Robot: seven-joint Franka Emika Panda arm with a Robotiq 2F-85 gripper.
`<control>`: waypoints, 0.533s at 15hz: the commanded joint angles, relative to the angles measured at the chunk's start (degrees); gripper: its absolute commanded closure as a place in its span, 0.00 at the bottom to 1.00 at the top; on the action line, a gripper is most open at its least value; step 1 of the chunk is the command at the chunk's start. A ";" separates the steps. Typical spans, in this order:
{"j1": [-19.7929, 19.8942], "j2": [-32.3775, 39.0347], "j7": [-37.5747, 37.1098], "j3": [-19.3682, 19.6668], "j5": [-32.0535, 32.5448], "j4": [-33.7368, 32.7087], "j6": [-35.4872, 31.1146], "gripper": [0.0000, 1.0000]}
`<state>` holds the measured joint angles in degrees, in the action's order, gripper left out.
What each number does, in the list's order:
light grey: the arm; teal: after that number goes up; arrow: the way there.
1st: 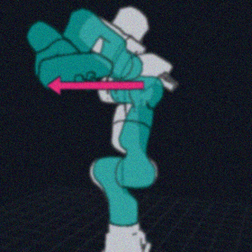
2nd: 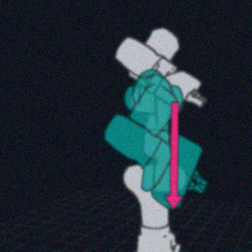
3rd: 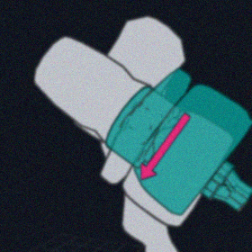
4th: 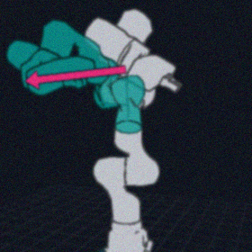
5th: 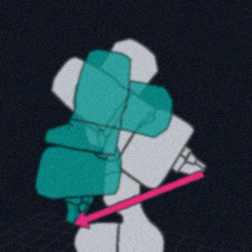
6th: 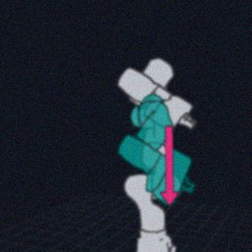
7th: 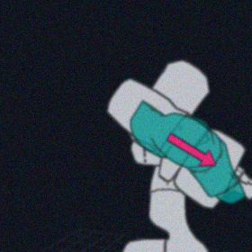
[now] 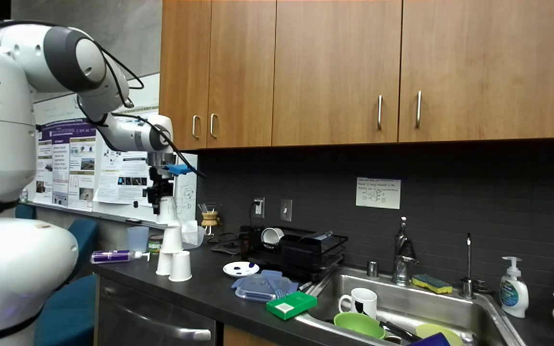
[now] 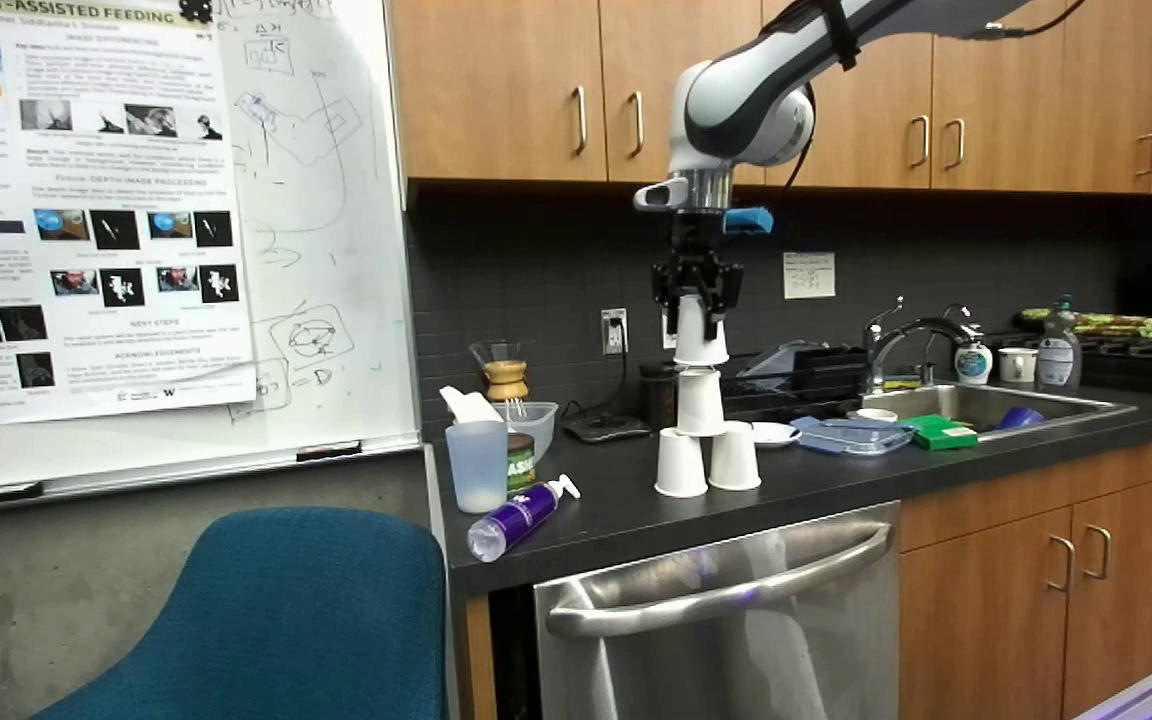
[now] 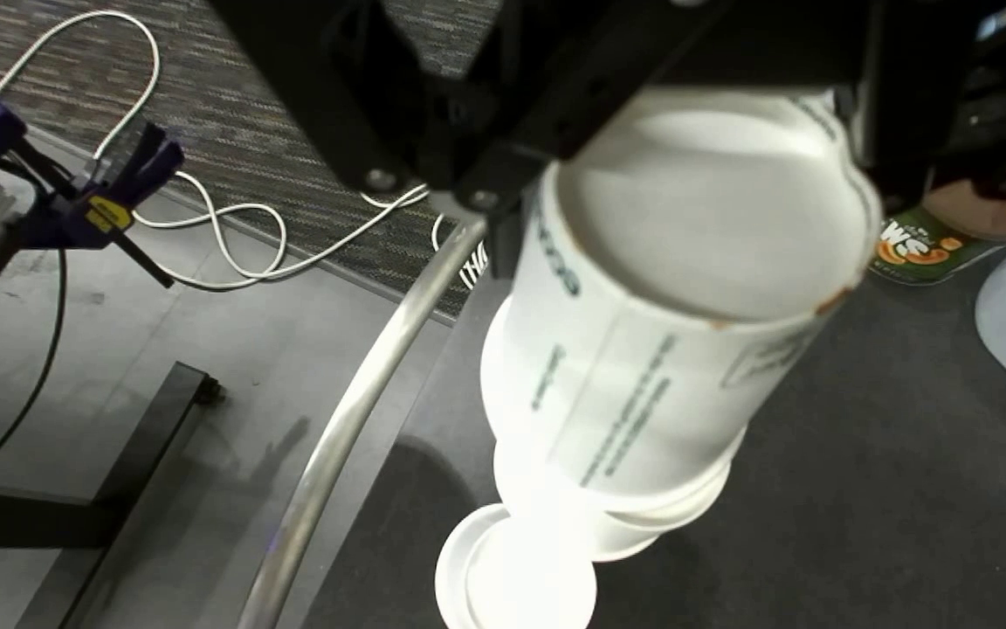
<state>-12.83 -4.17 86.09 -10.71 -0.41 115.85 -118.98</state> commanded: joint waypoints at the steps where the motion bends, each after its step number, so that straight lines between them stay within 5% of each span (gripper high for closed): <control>1: -0.02 -1.17 -0.04 -0.10 -0.80 -0.03 0.54 0.58; 8: -0.03 -1.06 0.06 -0.07 -0.77 -0.89 1.05 0.58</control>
<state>-12.87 -4.31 86.09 -10.71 -0.41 115.37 -118.89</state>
